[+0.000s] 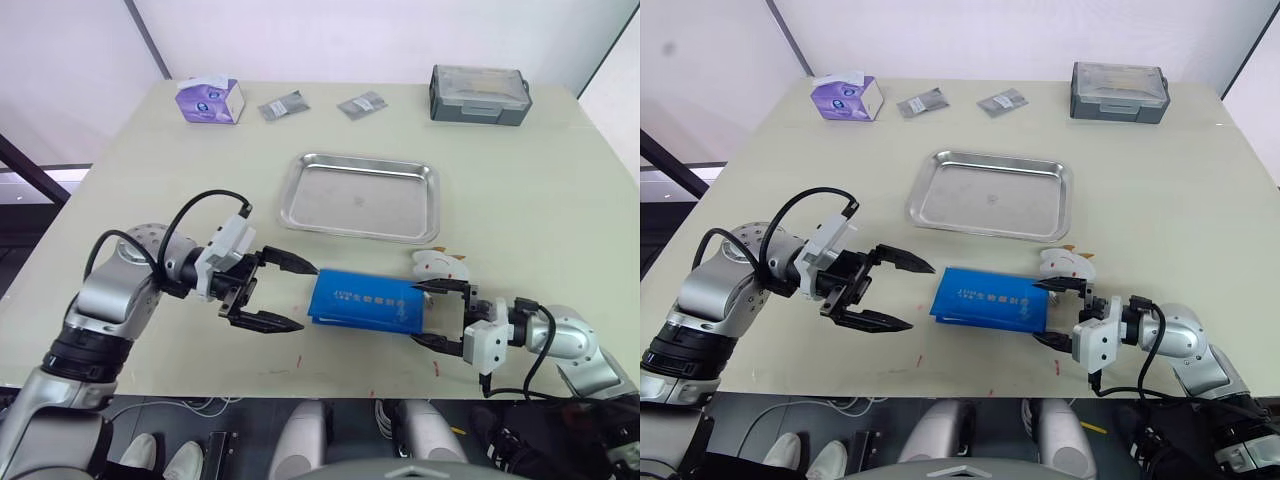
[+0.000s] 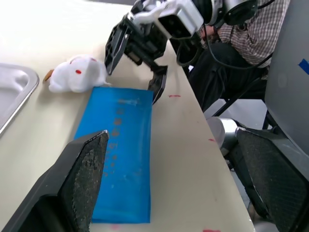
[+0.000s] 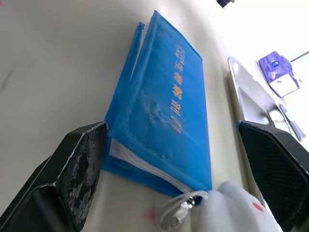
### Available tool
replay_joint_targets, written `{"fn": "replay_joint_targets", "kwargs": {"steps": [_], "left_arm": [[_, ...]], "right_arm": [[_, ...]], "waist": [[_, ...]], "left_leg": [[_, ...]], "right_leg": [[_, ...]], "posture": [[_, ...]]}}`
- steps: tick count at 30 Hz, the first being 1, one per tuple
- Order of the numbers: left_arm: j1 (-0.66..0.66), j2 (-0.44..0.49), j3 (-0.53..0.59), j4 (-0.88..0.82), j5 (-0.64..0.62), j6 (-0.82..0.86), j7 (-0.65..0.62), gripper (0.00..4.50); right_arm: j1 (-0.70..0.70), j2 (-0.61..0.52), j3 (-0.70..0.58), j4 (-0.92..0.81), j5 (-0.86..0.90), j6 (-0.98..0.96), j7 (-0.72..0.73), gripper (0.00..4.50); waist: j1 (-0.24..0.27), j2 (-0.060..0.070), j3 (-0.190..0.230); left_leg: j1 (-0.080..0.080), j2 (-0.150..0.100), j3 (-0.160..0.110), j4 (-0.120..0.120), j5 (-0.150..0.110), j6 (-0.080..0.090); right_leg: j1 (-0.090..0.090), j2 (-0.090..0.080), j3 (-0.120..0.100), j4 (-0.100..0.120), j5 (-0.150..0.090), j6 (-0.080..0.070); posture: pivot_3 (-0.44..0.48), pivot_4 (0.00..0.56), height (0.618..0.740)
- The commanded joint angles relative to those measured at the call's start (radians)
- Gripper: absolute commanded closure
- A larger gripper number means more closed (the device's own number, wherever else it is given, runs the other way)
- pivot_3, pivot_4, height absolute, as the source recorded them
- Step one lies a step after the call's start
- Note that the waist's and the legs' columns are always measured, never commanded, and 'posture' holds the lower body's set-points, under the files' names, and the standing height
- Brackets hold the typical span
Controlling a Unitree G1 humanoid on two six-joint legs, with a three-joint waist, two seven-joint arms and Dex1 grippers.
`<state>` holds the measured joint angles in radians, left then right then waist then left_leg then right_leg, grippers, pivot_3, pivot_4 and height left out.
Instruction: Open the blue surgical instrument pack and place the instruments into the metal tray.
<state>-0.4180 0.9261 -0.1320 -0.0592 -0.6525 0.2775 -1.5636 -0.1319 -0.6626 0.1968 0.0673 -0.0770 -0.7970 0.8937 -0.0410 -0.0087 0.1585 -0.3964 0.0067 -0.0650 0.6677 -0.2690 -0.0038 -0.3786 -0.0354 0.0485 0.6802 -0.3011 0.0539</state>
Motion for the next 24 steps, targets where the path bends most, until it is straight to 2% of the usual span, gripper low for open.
{"fn": "replay_joint_targets", "kwargs": {"steps": [1,4,5,6,7,9,12,16,24], "left_arm": [[0.009,0.023,-0.008,-0.017,-0.02,-0.041,-0.051,0.02],[0.011,0.024,-0.009,-0.018,-0.022,-0.048,-0.051,0.0],[0.013,0.025,-0.009,-0.018,-0.023,-0.053,-0.051,0.0],[0.014,0.024,-0.007,-0.019,-0.024,-0.054,-0.051,0.0],[0.017,0.024,-0.005,-0.02,-0.026,-0.055,-0.051,0.0],[0.023,0.025,-0.002,-0.024,-0.027,-0.058,-0.051,0.0],[0.034,0.024,0.004,-0.025,-0.026,-0.065,-0.051,0.0],[0.044,0.012,0.022,-0.022,-0.023,-0.067,-0.051,0.0],[0.05,-0.009,0.057,-0.015,-0.026,-0.056,-0.051,0.0]], "right_arm": [[-0.024,-0.004,0.009,0.015,0.003,-0.032,-0.021,0.0],[-0.041,-0.008,0.029,0.039,0.011,-0.04,-0.014,0.85],[-0.05,-0.01,0.038,0.049,0.014,-0.041,-0.008,1.45],[-0.056,-0.012,0.043,0.056,0.018,-0.041,-0.005,1.76],[-0.062,-0.014,0.048,0.063,0.021,-0.043,-0.003,2.45],[-0.069,-0.019,0.056,0.073,0.031,-0.045,0.004,3.07],[-0.075,-0.03,0.068,0.08,0.063,-0.039,0.022,4.25],[-0.066,-0.051,0.084,0.04,0.189,0.023,0.092,4.25],[-0.019,-0.131,0.059,-0.135,0.536,0.382,0.285,4.25]], "waist": [[0.0,0.0,0.0],[0.0,0.0,0.0],[0.0,0.0,0.0],[0.0,0.0,0.0],[-0.001,0.0,0.0],[-0.001,0.0,0.0],[0.0,0.0,0.0],[0.0,0.0,0.0],[0.0,0.001,0.001]], "left_leg": [[0.0,0.0,0.0,0.0,0.0,0.0],[0.0,0.0,0.0,0.0,0.0,0.0],[0.0,0.0,0.0,0.0,0.0,0.0],[0.0,0.0,0.0,0.0,0.0,0.0],[0.0,0.0,0.0,0.0,0.0,0.0],[0.0,0.0,0.0,0.0,0.0,0.0],[0.0,0.0,0.0,0.0,0.0,0.0],[0.0,0.0,0.0,0.0,0.0,0.0],[0.0,0.002,-0.001,0.0,0.0,0.0]], "right_leg": [[0.0,0.0,0.0,0.0,0.0,0.0],[0.0,0.0,0.0,0.0,0.0,0.0],[0.0,0.0,0.0,0.0,0.0,0.0],[0.0,0.0,0.0,0.0,0.0,0.0],[0.0,0.0,0.0,0.0,0.0,0.0],[0.0,0.0,0.0,0.0,0.0,0.0],[0.0,0.0,0.0,0.0,0.0,0.0],[0.0,0.0,0.0,0.0,0.0,0.0],[0.0,0.0,0.0,0.0,0.0,0.0]], "posture": [[0.0,0.15,0.738],[0.0,0.15,0.738],[0.0,0.15,0.738],[0.0,0.15,0.738],[0.0,0.15,0.738],[0.0,0.15,0.738],[0.0,0.15,0.738],[0.0,0.15,0.738],[0.0,0.15,0.738]]}}
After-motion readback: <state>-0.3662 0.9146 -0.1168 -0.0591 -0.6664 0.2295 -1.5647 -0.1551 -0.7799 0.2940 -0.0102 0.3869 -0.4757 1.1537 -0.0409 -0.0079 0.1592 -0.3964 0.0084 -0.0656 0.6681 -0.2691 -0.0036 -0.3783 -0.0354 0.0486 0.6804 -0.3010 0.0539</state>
